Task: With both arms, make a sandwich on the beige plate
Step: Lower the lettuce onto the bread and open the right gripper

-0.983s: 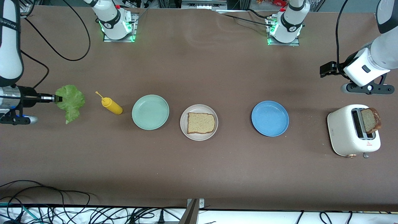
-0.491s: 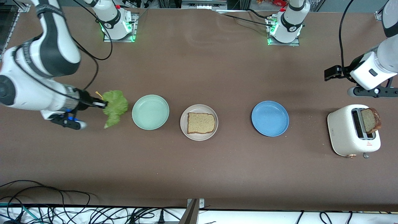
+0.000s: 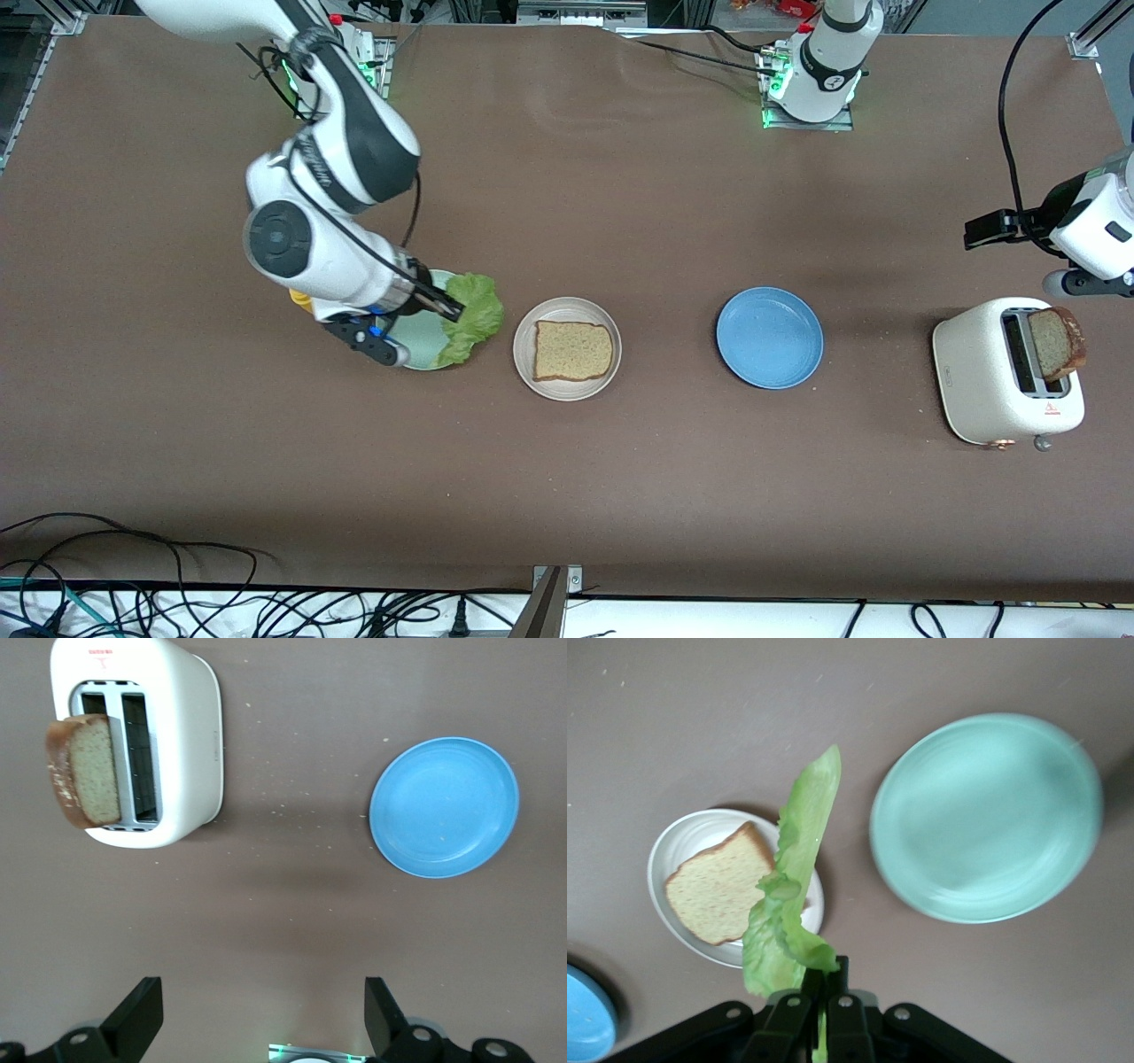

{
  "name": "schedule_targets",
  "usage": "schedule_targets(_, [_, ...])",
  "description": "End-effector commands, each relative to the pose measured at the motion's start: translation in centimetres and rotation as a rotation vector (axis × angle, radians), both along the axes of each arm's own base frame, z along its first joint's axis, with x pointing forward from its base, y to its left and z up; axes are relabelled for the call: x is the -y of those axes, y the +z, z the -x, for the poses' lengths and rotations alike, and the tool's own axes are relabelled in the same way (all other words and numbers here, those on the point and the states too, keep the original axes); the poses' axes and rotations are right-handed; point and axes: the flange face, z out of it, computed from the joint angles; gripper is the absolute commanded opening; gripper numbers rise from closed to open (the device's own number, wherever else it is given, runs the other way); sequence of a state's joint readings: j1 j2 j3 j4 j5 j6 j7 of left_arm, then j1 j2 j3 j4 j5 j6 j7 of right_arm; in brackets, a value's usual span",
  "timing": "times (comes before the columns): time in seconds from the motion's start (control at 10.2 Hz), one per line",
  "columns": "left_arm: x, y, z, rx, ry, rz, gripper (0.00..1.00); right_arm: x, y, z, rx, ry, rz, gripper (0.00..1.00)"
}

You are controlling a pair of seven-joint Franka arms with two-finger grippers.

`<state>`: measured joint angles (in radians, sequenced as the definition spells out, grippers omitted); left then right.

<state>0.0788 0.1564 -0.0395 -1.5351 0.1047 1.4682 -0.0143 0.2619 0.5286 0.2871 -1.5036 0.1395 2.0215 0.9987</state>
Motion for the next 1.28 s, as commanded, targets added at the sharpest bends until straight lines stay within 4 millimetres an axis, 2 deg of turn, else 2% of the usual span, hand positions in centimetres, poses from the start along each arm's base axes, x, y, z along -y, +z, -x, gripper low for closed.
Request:
schedule_targets(0.0, [-3.2,-1.0,-1.2,0.003,-0.042,-0.028,1.00,-3.6,-2.8,-0.3,0.063,-0.057,-0.044,0.00])
schedule_targets(0.1, [-4.9,-1.4,-1.3,0.005,-0.034,-0.024,1.00,-5.2,-4.4,-0.2,0.084,-0.090,-0.060,0.00])
schedule_targets(0.2, [-6.5,-1.6,-1.3,0.011,-0.036,-0.021,1.00,-8.3,-6.0,1.1,0.110,-0.124,-0.078,0.00])
schedule_targets(0.29, [-7.8,-2.3,-1.5,0.008,-0.054,-0.019,1.00,-9.9,-6.6,1.3,0.178,-0.138,-0.098,0.00])
schedule_targets(0.49, [-10.6,-3.2,-1.9,0.023,-0.087,-0.022,1.00,-11.2,-8.9,1.9,0.190,-0.174,-0.098,0.00])
schedule_targets(0.59, [-11.7,-3.3,-1.9,0.033,-0.084,-0.022,1.00,-12.7,-9.5,2.6,0.211,-0.187,-0.129,0.00])
schedule_targets(0.88, [-14.0,-4.8,-2.1,0.029,-0.090,-0.016,1.00,-12.9,-11.1,3.4,0.191,-0.190,-0.116,0.00])
schedule_targets(0.98, [-14.6,-5.0,-2.2,0.040,-0.109,-0.015,1.00,-12.6,-12.6,4.5,0.154,-0.179,-0.081,0.14])
schedule_targets(1.08, [-15.4,-5.4,-2.3,0.040,-0.117,-0.034,1.00,-12.3,-13.2,4.7,0.139,-0.185,-0.070,0.90])
schedule_targets(1.18, [-15.7,-5.8,-2.6,0.042,-0.125,-0.053,1.00,-12.0,-12.9,4.5,0.142,-0.200,-0.065,1.00])
